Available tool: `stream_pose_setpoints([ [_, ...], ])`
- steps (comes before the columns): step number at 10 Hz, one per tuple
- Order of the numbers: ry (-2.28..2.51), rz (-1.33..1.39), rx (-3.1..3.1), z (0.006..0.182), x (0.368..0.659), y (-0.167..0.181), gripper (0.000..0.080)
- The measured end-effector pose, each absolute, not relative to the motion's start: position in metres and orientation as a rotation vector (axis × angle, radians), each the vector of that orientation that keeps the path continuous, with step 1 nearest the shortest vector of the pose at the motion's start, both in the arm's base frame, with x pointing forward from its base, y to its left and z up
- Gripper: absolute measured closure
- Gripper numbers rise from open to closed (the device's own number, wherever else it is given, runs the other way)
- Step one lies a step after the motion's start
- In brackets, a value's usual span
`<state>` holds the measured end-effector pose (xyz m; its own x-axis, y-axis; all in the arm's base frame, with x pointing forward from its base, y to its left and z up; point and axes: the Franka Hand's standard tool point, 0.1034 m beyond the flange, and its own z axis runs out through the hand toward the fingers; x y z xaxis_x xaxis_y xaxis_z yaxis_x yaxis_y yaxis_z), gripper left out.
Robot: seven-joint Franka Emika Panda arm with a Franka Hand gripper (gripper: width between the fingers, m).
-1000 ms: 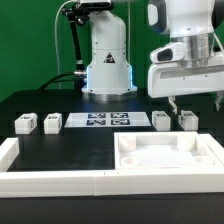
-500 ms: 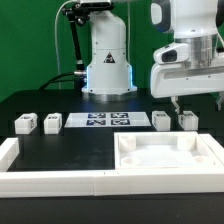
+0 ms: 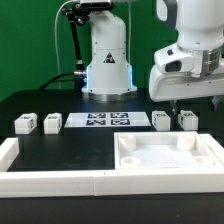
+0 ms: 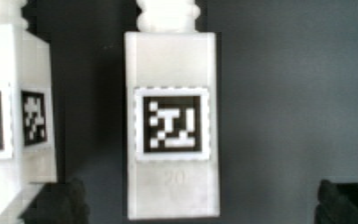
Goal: Assemble square table
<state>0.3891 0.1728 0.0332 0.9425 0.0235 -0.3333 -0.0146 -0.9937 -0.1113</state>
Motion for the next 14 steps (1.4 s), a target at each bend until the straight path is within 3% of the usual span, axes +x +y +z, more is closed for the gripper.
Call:
stream_pose_setpoints([
  [10, -0.060, 1.434, -2.721, 0.023, 0.360, 0.175, 0.0151],
  [14, -0.082, 1.417, -2.748, 0.012, 0.361, 0.174, 0.0151],
])
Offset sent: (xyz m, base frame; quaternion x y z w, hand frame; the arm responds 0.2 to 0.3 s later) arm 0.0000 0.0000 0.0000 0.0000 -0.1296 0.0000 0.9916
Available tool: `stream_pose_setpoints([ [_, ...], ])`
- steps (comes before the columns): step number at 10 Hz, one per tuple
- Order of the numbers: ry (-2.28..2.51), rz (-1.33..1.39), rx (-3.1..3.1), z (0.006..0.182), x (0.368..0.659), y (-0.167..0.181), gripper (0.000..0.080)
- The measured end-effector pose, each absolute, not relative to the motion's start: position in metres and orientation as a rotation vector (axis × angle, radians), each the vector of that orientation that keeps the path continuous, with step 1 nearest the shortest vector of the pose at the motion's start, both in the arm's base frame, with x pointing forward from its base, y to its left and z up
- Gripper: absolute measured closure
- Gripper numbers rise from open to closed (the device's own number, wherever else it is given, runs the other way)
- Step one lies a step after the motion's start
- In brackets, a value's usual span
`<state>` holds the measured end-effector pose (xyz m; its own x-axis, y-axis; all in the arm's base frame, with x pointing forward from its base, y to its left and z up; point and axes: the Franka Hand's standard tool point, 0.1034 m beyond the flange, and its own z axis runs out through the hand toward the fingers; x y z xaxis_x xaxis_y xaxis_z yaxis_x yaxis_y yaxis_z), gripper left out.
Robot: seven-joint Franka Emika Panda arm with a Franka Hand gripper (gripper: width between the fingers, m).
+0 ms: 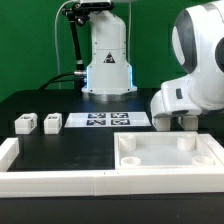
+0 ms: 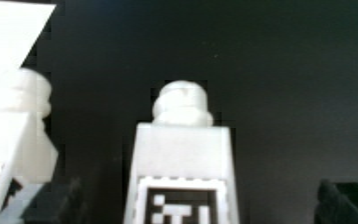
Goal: Assemble square table
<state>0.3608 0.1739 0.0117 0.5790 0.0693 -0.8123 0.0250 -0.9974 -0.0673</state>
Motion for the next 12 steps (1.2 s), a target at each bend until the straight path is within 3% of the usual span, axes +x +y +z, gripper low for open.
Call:
stream_pose_setpoints([
  [4, -0.089, 1.384, -2.761, 0.0060, 0.3603, 0.1759, 0.0151],
  [6, -0.088, 1.383, -2.761, 0.0059, 0.3606, 0.1762, 0.0401],
  [7, -0.088, 1.383, -2.761, 0.0060, 0.3607, 0.1761, 0.0401],
  [8, -0.088, 1.383, -2.761, 0.0059, 0.3607, 0.1761, 0.0514],
  [12, -0.088, 1.383, -2.759, 0.0064, 0.3610, 0.1755, 0.0514],
])
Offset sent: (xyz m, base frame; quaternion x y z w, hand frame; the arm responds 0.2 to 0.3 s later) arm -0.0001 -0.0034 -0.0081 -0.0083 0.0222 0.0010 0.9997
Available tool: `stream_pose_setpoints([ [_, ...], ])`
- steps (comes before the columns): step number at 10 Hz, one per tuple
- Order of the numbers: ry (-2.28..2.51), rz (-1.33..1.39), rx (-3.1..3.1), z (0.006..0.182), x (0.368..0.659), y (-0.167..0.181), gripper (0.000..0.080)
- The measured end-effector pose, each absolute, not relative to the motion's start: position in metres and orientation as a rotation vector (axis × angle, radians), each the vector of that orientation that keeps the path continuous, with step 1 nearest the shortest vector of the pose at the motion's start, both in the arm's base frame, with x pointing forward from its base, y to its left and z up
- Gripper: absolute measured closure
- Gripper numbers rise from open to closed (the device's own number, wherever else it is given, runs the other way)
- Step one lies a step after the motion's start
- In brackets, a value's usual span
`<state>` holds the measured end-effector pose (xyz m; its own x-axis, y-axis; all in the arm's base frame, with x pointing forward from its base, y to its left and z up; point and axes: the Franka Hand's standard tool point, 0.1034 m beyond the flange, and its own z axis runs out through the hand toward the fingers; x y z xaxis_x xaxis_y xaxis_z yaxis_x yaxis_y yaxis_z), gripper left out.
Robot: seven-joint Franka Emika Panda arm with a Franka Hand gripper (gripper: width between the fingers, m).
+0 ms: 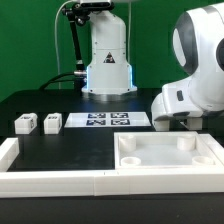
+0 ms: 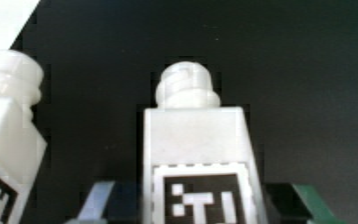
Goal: Assemble square table
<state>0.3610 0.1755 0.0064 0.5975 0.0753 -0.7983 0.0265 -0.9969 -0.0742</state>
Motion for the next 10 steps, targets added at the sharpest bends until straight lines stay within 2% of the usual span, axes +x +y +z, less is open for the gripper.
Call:
stream_pose_setpoints([
  [1, -0.101, 1.397, -2.726, 0.016, 0.362, 0.172, 0.0514],
  [5, -0.072, 1.393, -2.702, 0.078, 0.376, 0.166, 0.0512],
  [6, -0.073, 1.362, -2.717, 0.086, 0.378, 0.166, 0.0512],
  [8, -0.070, 1.363, -2.717, 0.082, 0.376, 0.165, 0.0512],
  [10, -0.051, 1.108, -2.825, 0.079, 0.388, 0.166, 0.0512],
])
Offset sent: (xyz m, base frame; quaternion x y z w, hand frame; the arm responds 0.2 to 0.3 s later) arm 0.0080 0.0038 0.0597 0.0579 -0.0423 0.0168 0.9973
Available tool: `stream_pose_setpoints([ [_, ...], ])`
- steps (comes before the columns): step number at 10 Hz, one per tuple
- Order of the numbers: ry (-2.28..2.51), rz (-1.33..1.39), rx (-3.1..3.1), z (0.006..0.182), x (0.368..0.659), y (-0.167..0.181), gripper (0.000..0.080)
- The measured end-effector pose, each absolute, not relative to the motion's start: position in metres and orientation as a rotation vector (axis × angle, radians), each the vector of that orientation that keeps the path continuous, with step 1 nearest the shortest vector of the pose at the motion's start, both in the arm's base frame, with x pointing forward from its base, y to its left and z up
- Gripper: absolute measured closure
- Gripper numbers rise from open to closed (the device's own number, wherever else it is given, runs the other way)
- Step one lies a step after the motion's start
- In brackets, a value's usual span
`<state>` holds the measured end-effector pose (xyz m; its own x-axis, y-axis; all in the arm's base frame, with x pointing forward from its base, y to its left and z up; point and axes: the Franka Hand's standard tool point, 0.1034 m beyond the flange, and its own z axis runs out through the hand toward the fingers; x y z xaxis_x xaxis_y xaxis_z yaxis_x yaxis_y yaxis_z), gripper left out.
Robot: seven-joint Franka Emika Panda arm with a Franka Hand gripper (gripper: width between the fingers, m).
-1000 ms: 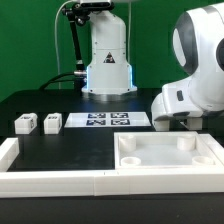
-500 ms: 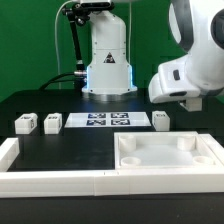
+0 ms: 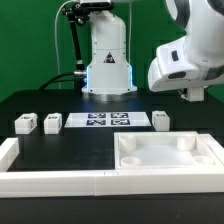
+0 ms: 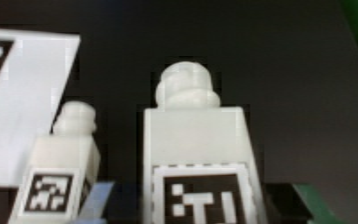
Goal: Assemble square table
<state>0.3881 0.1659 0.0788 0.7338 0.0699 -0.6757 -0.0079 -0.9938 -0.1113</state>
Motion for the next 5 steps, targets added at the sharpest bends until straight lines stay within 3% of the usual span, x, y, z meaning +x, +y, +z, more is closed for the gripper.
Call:
stream_pose_setpoints([
  [2, -0.064, 0.936, -2.865, 0.080, 0.414, 0.164, 0.0512],
  [5, -0.058, 0.651, -2.926, 0.104, 0.453, 0.163, 0.0512],
])
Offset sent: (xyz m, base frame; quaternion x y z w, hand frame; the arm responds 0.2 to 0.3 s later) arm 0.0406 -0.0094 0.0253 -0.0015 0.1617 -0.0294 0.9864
